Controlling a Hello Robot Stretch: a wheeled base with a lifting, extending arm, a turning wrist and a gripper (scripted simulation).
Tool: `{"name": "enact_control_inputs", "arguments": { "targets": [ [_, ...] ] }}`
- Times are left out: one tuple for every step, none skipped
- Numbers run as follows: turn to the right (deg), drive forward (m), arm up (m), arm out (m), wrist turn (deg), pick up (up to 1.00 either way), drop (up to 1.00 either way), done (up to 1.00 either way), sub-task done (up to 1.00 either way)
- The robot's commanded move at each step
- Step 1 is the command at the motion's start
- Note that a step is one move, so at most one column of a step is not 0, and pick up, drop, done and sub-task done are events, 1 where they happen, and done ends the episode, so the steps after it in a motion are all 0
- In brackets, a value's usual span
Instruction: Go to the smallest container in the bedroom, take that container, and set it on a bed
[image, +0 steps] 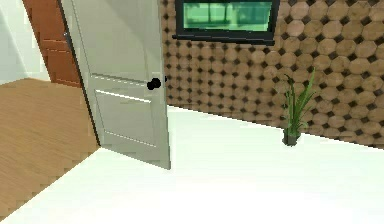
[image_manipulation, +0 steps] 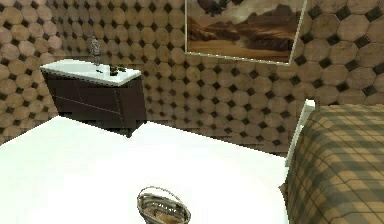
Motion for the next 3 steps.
{"name": "enact_control_inputs", "arguments": {
  "targets": [
    [0.0, 0.00, 0.00, 0.44, 0.0, 0.00, 0.00, 0.00, 0.00],
    [0.0, 0.00, 0.00, 0.00, 45.0, 0.00, 0.00, 0.00, 0.00],
    [0.0, 0.00, 0.00, 0.00, 45.0, 0.00, 0.00, 0.00, 0.00]
  ]
}}
